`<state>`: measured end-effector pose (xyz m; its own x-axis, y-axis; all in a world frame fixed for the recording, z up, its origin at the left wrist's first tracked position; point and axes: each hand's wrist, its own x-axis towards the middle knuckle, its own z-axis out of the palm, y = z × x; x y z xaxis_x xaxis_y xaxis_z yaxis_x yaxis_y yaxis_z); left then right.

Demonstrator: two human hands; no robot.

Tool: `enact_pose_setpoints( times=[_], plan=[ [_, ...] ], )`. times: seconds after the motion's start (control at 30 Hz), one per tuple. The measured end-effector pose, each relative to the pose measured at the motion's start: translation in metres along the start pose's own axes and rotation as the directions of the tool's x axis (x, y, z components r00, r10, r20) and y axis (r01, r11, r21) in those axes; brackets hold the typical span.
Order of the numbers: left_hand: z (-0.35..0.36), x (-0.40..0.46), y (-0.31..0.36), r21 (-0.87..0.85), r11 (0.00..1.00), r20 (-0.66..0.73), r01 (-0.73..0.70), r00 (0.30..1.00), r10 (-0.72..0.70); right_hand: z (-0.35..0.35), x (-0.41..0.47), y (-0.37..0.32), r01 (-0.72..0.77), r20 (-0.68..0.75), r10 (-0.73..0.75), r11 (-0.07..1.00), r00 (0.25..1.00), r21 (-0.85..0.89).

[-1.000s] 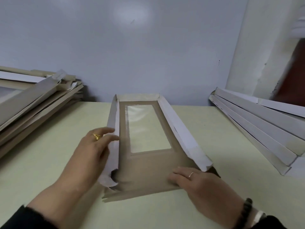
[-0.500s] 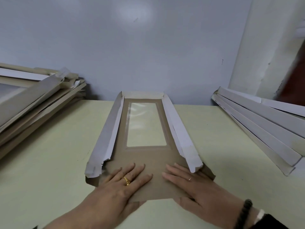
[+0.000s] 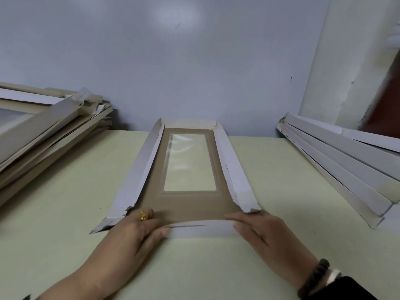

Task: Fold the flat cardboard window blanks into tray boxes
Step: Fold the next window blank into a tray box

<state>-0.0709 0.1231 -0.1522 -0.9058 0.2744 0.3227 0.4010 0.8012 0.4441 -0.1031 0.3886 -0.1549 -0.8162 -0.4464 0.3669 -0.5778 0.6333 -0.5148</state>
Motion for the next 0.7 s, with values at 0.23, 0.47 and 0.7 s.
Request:
enact_pose_setpoints(
  times=[0.23,0.47,0.7],
  plan=[
    [0.003,0.011,0.009,0.264,0.962,-0.065,0.075,0.996,-0.060,0.009,0.008,0.002,-0.112,-0.064,0.105,0.986,0.992,-0.125],
    [0.005,0.014,0.010,0.474,0.880,-0.056,0.009,0.998,0.020,0.015,0.010,0.000,-0.010,0.094,0.050,0.924,0.994,-0.382],
    [0.009,0.017,0.013,0.470,0.881,0.089,-0.053,0.996,0.012,0.023,0.014,0.005,0.070,0.198,0.005,0.925,0.980,-0.373]
  ],
)
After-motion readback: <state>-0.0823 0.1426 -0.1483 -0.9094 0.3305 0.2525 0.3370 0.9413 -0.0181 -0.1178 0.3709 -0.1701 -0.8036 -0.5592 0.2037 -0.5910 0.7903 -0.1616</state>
